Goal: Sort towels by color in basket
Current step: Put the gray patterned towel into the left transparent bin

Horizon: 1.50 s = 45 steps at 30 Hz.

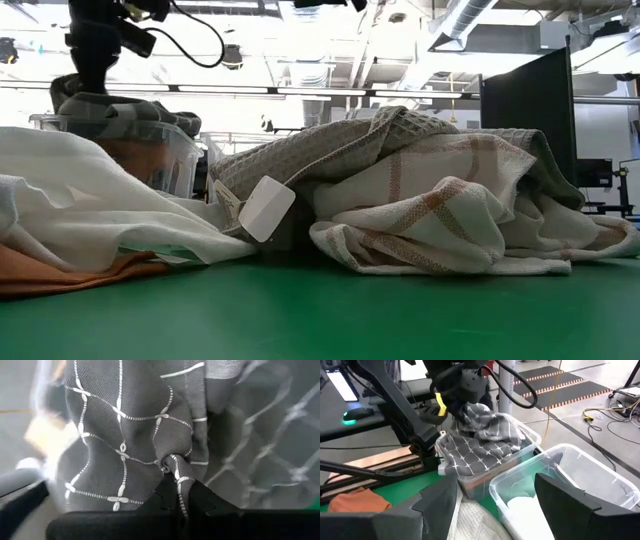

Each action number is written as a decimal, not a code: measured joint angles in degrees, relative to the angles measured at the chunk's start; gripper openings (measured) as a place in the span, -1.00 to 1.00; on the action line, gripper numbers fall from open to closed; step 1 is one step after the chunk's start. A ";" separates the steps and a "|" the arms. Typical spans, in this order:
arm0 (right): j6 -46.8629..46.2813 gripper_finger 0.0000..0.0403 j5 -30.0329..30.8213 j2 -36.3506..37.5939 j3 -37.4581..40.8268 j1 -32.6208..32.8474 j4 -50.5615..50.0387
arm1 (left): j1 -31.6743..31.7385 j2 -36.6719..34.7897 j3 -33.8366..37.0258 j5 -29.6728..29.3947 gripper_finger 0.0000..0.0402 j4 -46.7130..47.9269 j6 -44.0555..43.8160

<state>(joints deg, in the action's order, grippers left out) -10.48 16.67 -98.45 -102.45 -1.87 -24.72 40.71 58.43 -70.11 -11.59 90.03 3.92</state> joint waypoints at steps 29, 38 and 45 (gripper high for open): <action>-0.17 0.46 2.73 -0.04 0.00 3.93 1.23 | 6.12 14.80 22.11 5.84 -0.94 -32.12 9.54; 0.10 0.46 2.86 -0.04 0.00 3.43 1.23 | 6.14 9.11 17.74 6.55 -0.52 -28.90 10.30; 0.44 0.46 2.95 -0.04 0.00 2.80 1.34 | 6.14 2.88 9.27 6.70 -0.06 -21.27 8.77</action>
<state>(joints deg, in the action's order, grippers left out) -10.05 19.62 -98.50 -102.45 0.93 -23.38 46.85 61.31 -60.84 -4.89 68.76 12.69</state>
